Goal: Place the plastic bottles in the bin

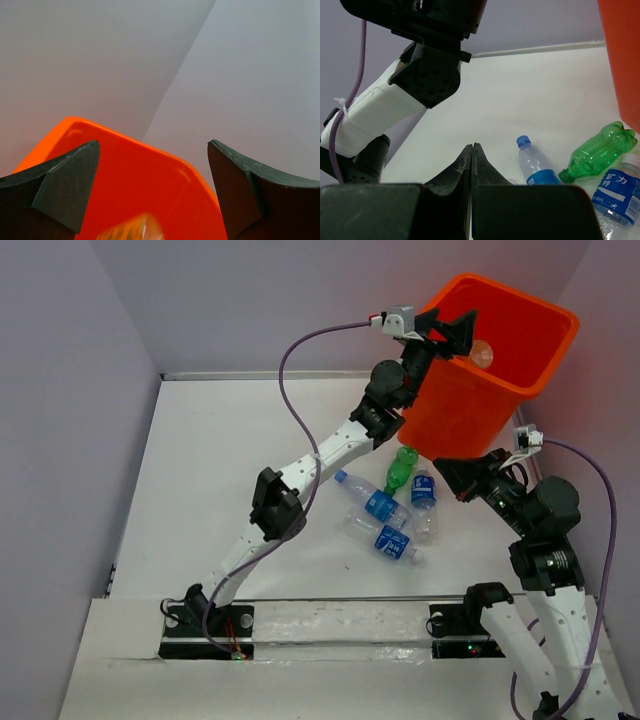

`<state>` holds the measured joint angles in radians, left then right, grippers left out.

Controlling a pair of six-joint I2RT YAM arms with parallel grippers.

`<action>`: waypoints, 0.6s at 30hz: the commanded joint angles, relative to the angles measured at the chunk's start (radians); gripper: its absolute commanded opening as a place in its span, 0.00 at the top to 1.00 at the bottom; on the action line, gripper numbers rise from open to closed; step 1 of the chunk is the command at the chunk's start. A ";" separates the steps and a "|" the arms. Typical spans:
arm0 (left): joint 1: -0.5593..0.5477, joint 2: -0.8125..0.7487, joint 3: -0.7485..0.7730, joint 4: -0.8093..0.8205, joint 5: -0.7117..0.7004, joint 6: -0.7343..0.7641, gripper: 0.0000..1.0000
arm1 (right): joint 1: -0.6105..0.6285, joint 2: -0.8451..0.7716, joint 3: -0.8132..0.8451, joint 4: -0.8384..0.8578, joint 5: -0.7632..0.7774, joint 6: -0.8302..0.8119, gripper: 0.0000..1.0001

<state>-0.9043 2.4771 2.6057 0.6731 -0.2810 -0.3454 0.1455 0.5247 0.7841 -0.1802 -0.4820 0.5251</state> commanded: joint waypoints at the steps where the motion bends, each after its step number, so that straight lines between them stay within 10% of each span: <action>1: 0.007 -0.063 0.039 0.097 0.000 0.072 0.01 | 0.005 0.018 0.017 -0.004 0.002 -0.037 1.00; 8: 0.001 -0.353 -0.231 -0.079 0.075 0.111 0.01 | 0.005 0.086 0.027 -0.152 0.184 -0.100 0.94; 11: -0.013 -0.538 -0.609 -0.113 0.023 0.082 0.01 | 0.005 0.129 0.006 -0.177 0.240 -0.105 0.75; 15: -0.051 -0.835 -1.017 -0.187 -0.095 0.005 0.01 | 0.005 0.147 -0.083 -0.179 0.263 -0.086 0.23; 18: -0.059 -0.938 -1.209 -0.340 -0.136 -0.062 0.01 | 0.005 0.167 -0.138 -0.171 0.292 -0.080 0.11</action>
<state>-0.9489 1.6474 1.5608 0.4599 -0.3233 -0.3271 0.1455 0.6827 0.7029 -0.3374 -0.2546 0.4488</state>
